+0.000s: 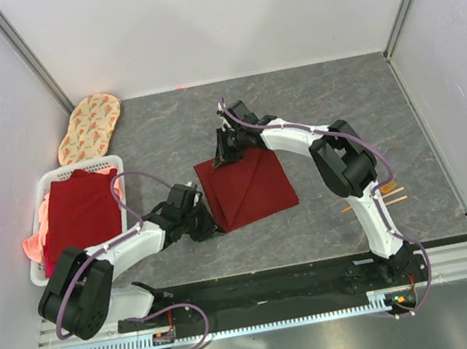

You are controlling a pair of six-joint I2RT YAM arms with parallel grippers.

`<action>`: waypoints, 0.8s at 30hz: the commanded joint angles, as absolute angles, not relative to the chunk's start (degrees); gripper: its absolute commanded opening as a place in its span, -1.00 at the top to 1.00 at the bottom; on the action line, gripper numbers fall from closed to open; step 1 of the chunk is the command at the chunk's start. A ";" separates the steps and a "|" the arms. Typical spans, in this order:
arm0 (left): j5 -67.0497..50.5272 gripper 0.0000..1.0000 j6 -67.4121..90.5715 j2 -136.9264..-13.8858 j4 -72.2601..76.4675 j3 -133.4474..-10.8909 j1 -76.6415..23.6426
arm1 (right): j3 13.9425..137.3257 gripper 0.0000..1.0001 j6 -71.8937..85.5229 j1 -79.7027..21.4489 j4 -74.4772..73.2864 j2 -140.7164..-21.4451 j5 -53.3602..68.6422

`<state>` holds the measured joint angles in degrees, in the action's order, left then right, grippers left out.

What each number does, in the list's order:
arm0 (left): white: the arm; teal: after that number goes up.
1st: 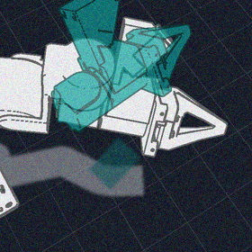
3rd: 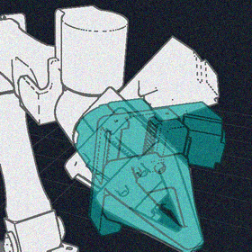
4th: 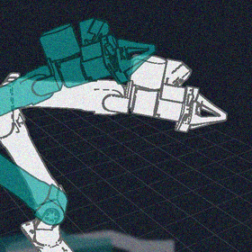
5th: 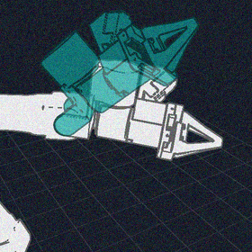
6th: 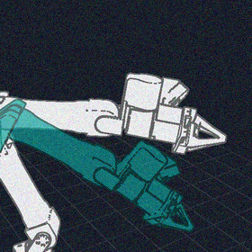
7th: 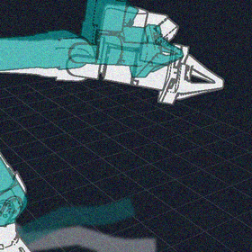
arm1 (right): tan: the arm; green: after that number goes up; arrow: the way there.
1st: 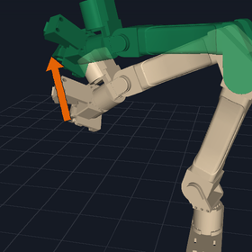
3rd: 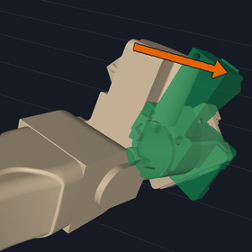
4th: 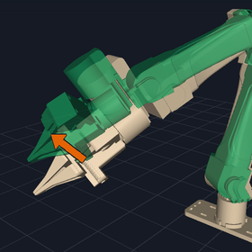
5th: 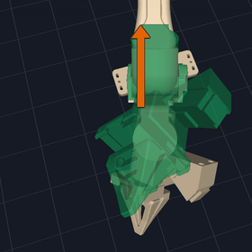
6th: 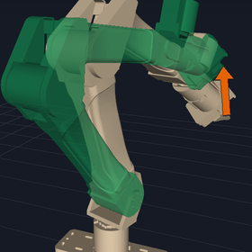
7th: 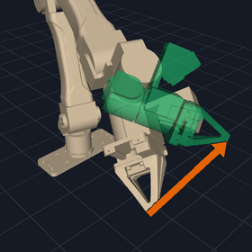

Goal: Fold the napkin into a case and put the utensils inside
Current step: Fold the top corner of the square-folded napkin at the center of the board.

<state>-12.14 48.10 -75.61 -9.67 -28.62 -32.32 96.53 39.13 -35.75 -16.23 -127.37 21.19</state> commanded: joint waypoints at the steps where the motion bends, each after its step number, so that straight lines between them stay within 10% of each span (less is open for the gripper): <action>1: -9.76 0.79 49.30 -75.50 -11.87 -26.19 -32.26 | 100.72 1.00 41.13 -36.12 -12.75 -128.93 22.85; 24: -10.02 0.79 49.75 -73.92 -12.13 -25.40 -32.26 | 106.26 1.00 43.77 -36.12 -10.19 -134.73 23.99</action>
